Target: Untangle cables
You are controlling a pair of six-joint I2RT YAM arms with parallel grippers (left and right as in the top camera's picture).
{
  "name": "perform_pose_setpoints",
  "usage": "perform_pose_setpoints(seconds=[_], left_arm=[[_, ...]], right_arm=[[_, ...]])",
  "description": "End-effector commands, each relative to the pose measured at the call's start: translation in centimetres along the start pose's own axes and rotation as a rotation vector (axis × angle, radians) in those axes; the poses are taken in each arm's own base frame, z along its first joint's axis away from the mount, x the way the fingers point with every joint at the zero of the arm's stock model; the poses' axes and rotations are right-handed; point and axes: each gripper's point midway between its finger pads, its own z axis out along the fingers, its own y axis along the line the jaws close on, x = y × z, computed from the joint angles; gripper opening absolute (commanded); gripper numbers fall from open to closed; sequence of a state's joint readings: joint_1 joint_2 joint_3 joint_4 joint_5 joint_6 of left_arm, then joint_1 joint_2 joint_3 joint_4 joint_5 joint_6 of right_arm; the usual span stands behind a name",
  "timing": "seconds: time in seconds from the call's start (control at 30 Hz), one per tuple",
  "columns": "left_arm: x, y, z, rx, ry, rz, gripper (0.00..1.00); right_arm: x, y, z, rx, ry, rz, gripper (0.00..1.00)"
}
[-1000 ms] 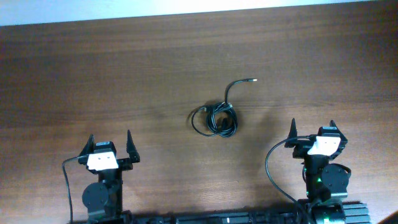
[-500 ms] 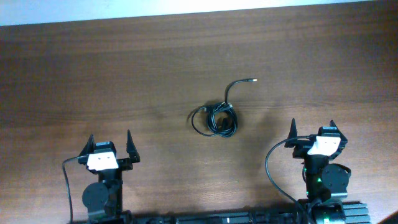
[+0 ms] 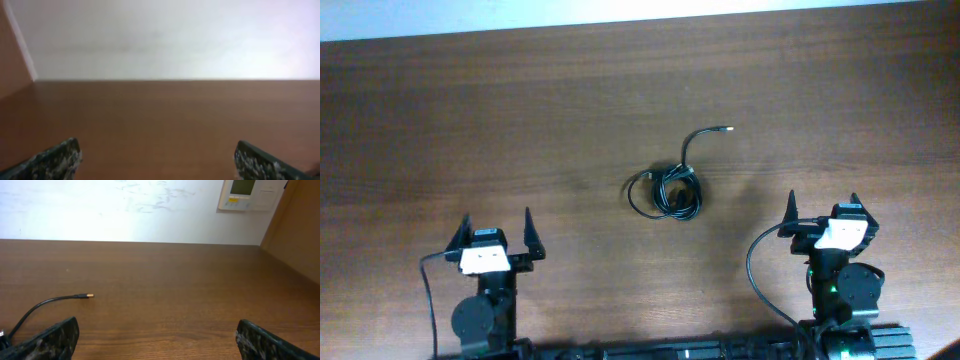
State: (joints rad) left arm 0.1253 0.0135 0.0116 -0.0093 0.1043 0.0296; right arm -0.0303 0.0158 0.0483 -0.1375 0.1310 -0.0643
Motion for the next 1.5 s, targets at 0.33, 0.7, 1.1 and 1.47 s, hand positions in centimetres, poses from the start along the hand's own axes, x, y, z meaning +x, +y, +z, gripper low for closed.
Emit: perform_pose_setpoints(seconds=[0.33, 0.7, 1.1, 1.47], left_arm=[[-12.0, -5.5, 0.3, 0.322, 0.412, -0.275, 0.99], [-4.0, -20.7, 5.2, 0.747, 0.941, -0.302, 0.87], [11.5, -27.1, 8.0, 0.283, 1.131, -0.166, 0.56], [7.3, -17.0, 13.4, -0.097, 0.993, 0.027, 0.0]], right_arm=[[0.3, 0.0, 0.1, 0.001, 0.0, -0.007, 0.99], [0.3, 0.0, 0.1, 0.001, 0.0, -0.007, 0.98], [0.3, 0.0, 0.1, 0.001, 0.0, -0.007, 0.99], [0.3, 0.0, 0.1, 0.001, 0.0, -0.007, 0.99]])
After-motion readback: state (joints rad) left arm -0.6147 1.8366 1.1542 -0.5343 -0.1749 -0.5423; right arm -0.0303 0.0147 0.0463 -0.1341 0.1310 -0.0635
